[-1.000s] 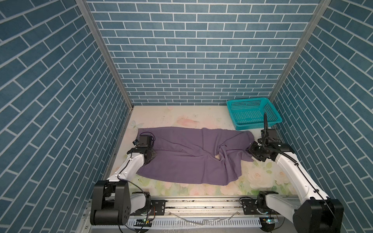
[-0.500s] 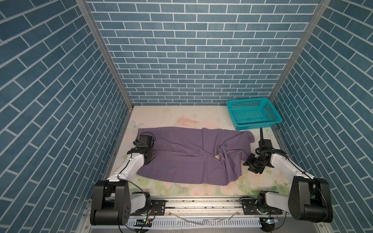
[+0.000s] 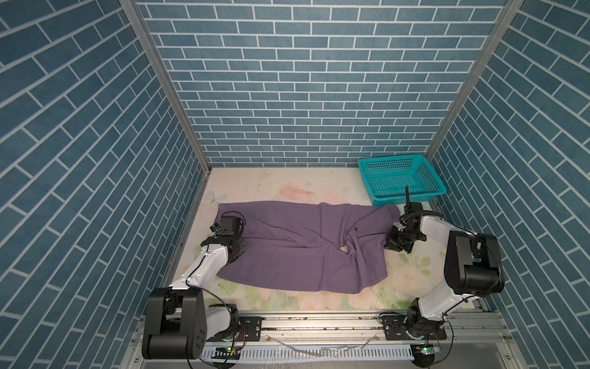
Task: Fold and stack the trousers
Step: Flatten out the trousers at the center of the table.
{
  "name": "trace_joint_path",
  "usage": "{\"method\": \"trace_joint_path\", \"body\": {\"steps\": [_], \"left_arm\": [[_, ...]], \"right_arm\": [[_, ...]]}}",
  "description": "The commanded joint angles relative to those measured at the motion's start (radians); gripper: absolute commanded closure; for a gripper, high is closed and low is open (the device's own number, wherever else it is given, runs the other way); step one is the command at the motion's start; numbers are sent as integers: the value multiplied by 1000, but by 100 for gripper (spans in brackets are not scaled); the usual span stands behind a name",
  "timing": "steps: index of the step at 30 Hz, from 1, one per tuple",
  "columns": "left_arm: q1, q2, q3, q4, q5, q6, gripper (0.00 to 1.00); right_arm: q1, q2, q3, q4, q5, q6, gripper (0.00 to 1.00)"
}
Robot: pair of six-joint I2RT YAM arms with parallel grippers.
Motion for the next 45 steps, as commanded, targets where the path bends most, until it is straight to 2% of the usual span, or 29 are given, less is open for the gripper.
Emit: {"method": "trace_joint_path", "body": {"steps": [1, 10, 13, 18, 22, 25, 27, 28, 30, 33, 37, 39, 42, 45], "left_arm": [[-5, -21, -13, -25, -23, 10, 76], [-6, 17, -16, 18, 0, 4, 75], [-4, 32, -16, 33, 13, 7, 75], [-5, 44, -14, 41, 26, 8, 75], [-5, 33, -19, 36, 25, 8, 75], [-6, 21, -28, 31, 16, 10, 75], [-5, 16, -33, 28, 15, 8, 75], [-6, 16, -34, 25, 15, 8, 75], [-4, 13, -32, 16, 14, 8, 75], [-5, 7, -26, 2, 4, 17, 74], [-5, 11, -14, -4, -9, 23, 73], [-6, 17, -14, 3, -6, 20, 73], [-5, 31, -13, 16, 2, 18, 73], [-5, 47, -16, 30, 2, 24, 73]], "right_arm": [[-3, -18, 88, -104, 45, -71, 100], [-3, -230, 373, -603, 392, -177, 100], [-3, -236, 485, -776, 511, -193, 100], [-3, -214, 614, -979, 811, -184, 100], [-2, -173, 680, -1018, 907, -172, 100], [-2, -115, 680, -984, 892, -181, 97], [-1, -73, 652, -932, 889, -191, 63], [-1, -52, 636, -911, 889, -191, 53], [-1, -28, 605, -864, 876, -194, 45], [-1, -32, 555, -792, 777, -205, 41], [-3, -117, 401, -633, 418, -219, 41], [-3, -155, 303, -563, 298, -192, 42], [-3, -201, 157, -496, 193, -155, 48], [-3, -220, 38, -452, 175, -132, 51]]}}
